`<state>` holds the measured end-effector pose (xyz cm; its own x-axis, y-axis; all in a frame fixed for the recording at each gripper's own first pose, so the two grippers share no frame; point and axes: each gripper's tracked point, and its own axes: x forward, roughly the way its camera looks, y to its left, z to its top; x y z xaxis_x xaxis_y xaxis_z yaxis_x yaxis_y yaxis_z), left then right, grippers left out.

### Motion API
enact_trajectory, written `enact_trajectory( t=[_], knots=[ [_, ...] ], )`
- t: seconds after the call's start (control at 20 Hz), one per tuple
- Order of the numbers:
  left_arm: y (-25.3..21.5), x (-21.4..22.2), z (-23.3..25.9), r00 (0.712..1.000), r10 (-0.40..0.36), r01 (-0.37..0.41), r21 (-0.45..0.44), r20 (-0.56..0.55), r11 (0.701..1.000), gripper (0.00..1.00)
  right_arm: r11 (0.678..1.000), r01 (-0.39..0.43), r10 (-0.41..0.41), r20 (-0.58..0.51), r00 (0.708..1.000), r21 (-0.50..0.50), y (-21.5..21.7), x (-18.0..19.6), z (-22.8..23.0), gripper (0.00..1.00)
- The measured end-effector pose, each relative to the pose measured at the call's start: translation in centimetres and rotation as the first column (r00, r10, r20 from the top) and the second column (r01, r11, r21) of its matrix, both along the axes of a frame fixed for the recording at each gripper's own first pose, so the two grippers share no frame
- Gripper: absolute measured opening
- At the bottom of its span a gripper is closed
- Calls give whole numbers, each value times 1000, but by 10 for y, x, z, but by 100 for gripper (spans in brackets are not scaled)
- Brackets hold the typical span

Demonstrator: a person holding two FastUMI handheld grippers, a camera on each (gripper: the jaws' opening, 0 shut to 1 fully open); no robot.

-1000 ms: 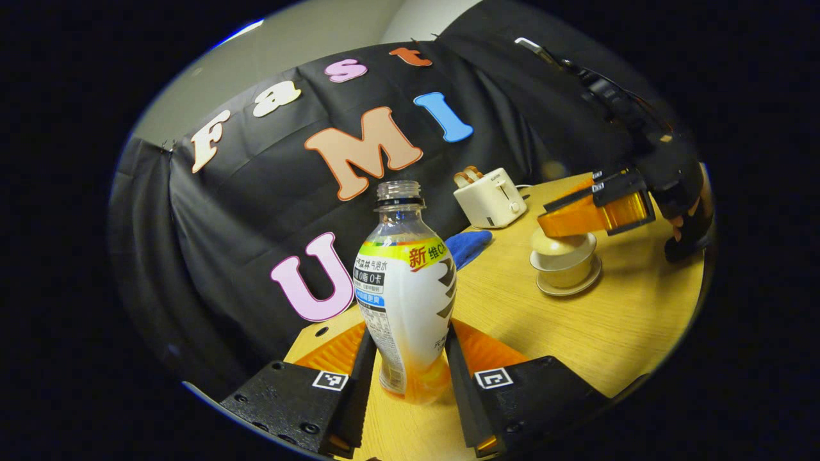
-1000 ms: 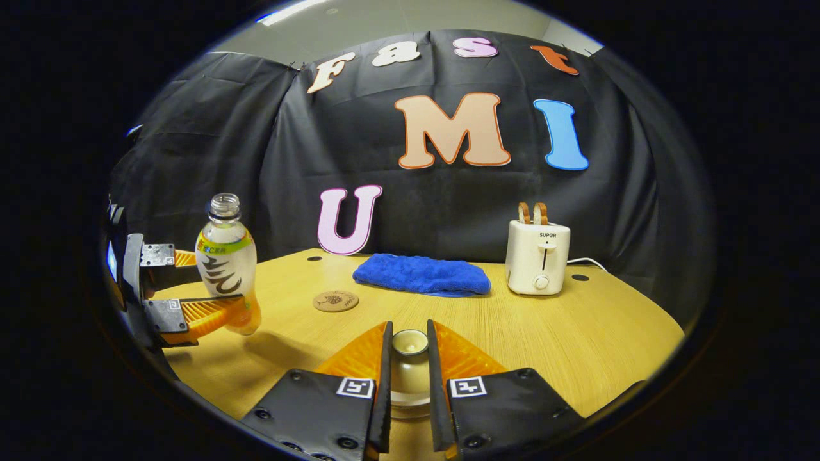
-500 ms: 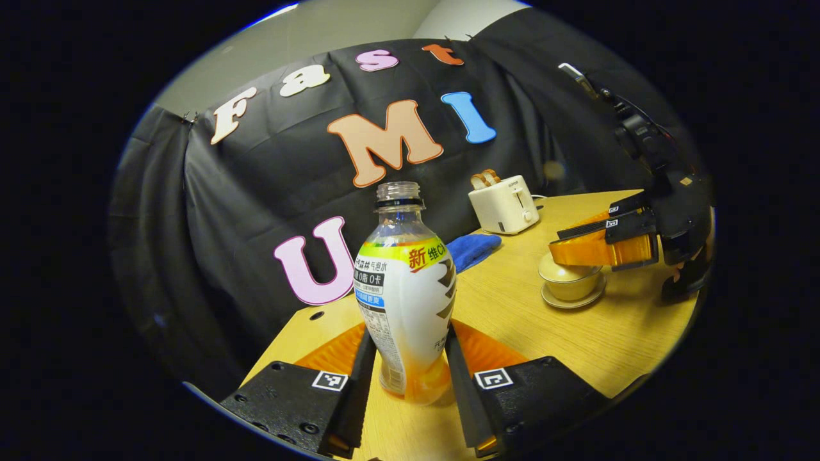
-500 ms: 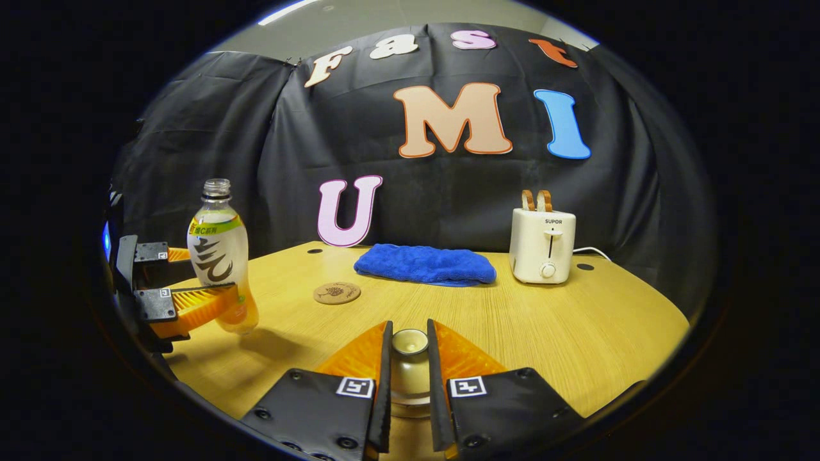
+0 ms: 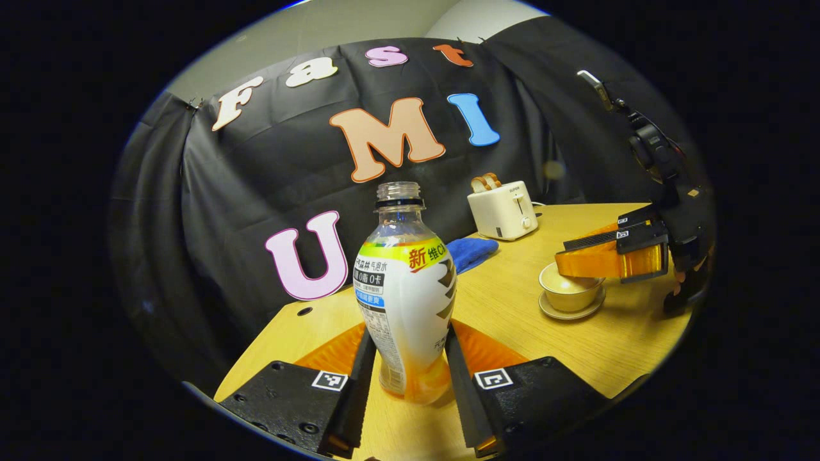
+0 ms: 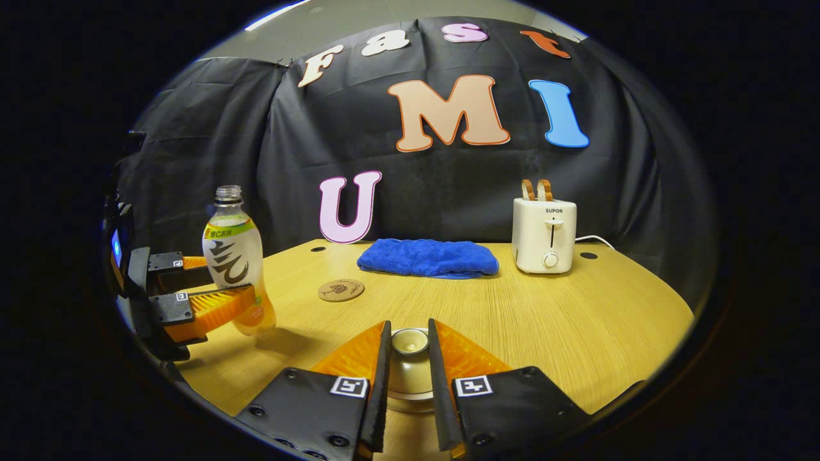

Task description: Open the teacup lid with one hand, grasp the water bottle and pour water into the teacup with the other hand; after pouring, place the water bottle on the coaster and then close the teacup lid.

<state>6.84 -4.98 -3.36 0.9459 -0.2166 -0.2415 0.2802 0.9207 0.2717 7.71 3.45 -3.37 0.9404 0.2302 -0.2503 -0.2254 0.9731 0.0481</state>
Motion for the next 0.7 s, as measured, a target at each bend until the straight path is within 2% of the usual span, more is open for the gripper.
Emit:
enact_trajectory(
  t=[0.05,0.2,0.35,0.4,0.7],
  knots=[
    [-1,3,0,1000,-3,3,-1,-4,1000,57,1000,0,0,3,1000,-3,0,-2,1,35],
    [-3,11,0,1000,-3,3,-16,-12,1000,57,1000,-9,9,9,1000,-6,1,-5,2,69],
    [-7,18,0,1000,-9,9,-41,-15,999,58,1000,0,0,22,1000,-6,-4,-5,6,77],
    [-8,22,-1,1000,-10,9,-49,-19,999,58,1000,5,-5,29,1000,4,-7,-6,9,84],
    [-4,46,1,999,17,-21,-138,-33,990,58,997,51,-56,91,994,62,-33,-6,40,84]
  ],
)
